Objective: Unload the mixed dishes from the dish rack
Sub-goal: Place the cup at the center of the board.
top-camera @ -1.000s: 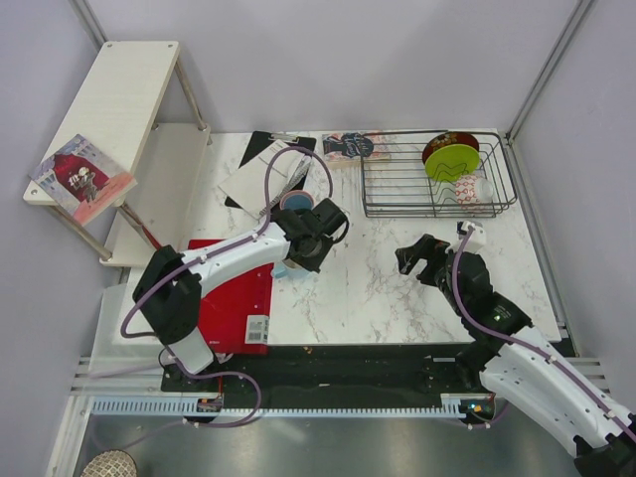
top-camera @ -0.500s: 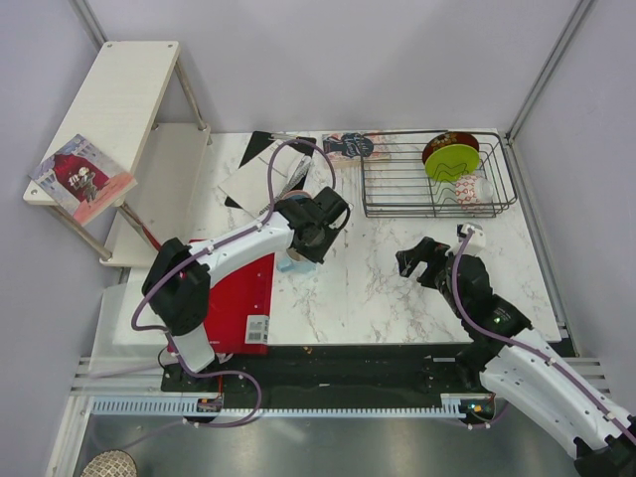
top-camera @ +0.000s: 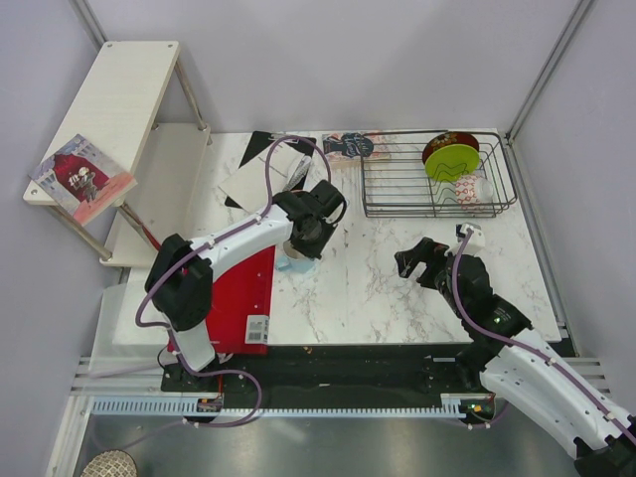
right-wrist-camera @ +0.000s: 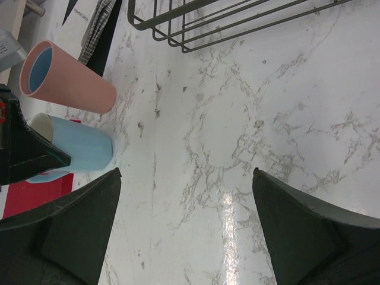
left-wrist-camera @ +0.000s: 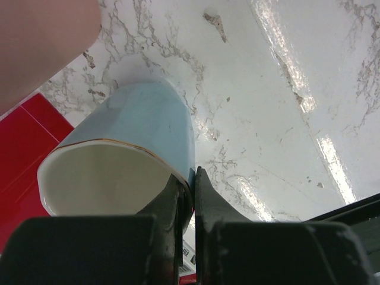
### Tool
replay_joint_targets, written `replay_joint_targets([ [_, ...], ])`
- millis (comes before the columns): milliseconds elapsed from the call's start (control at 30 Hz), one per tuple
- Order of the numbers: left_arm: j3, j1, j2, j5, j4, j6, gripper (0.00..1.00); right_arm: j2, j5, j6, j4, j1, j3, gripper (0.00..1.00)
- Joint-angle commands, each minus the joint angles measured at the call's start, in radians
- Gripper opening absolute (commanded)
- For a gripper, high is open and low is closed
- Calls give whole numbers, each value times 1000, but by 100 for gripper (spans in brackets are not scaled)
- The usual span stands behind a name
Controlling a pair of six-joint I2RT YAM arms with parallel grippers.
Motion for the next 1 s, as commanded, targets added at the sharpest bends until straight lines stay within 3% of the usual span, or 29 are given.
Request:
replay_joint_targets([
  [0, 33, 21, 21, -93, -45, 29, 2, -4, -6, -10, 7, -2, 2, 98],
  [200, 35, 27, 18, -90, -53, 28, 3, -5, -6, -13, 4, 0, -1, 98],
  [333, 30, 25, -2, -90, -56, 17, 37, 9, -7, -18, 6, -2, 3, 98],
  [433, 27, 27, -26, -98, -57, 9, 50, 15, -4, -19, 7, 0, 6, 98],
  [767, 88, 18, -120, -147, -109, -8, 61, 25, -3, -27, 9, -2, 22, 98],
  [967, 255, -28, -209, -263, -212, -17, 67, 39, 28, -59, 0, -2, 63, 98],
])
